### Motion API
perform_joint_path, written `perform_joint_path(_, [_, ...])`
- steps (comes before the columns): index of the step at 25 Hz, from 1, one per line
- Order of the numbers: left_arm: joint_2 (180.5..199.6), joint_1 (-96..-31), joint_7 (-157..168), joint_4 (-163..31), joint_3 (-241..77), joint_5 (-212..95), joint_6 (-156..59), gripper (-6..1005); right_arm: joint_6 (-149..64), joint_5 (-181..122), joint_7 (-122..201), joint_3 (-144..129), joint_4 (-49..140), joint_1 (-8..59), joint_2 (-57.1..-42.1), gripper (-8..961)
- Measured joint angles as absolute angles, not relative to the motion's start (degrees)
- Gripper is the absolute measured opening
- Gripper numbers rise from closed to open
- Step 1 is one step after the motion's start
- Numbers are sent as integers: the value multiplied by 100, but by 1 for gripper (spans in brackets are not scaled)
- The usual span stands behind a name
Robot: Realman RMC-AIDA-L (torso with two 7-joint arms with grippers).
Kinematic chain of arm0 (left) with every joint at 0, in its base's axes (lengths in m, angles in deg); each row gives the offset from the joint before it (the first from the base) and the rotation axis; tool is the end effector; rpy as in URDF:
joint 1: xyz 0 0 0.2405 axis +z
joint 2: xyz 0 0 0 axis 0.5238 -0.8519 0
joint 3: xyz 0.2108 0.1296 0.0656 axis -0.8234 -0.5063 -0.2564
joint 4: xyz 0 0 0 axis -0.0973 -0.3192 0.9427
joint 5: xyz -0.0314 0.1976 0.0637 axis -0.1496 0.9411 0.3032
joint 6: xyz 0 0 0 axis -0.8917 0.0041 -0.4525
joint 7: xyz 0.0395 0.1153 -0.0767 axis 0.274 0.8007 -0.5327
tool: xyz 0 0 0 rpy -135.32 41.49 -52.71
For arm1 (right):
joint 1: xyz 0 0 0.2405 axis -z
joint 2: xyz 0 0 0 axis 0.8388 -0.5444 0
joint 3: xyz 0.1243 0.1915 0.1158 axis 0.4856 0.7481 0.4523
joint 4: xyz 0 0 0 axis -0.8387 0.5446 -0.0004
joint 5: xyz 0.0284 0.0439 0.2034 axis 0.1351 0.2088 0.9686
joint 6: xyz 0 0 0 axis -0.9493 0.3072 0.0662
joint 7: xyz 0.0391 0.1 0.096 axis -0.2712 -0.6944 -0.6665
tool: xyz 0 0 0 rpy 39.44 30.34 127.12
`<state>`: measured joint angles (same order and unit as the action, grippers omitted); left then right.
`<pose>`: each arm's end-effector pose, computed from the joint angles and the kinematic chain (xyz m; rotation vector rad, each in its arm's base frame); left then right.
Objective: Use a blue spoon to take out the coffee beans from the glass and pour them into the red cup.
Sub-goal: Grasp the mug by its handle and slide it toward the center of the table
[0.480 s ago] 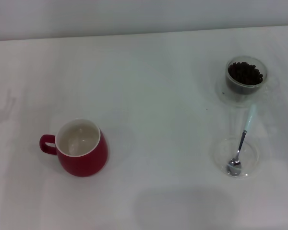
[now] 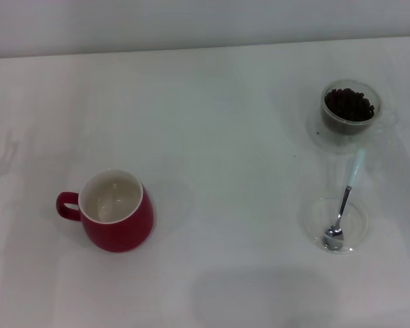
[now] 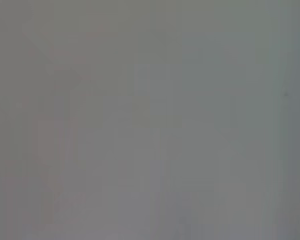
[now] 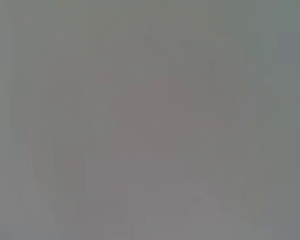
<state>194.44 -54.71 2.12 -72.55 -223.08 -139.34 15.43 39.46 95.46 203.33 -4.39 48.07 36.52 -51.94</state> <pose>-0.3431 0.3129 -0.0024 -1.4833 -0.5166 -0.6576 0.3996 0.2910 0.0644 -1.3403 0.6048 0.6551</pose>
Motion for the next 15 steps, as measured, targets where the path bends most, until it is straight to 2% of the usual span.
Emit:
perform_joint_path(5, [19457,-5383,302,-7295,-22331,-13887,1599,888,3944,9547,20342,-436,4791,3628,-5193,874])
perform_joint_path(15, [19467,-4377,311,-7459,-22348,-13176,2344,888,3729,9555,20375,-429,4792,3681,-5185,874])
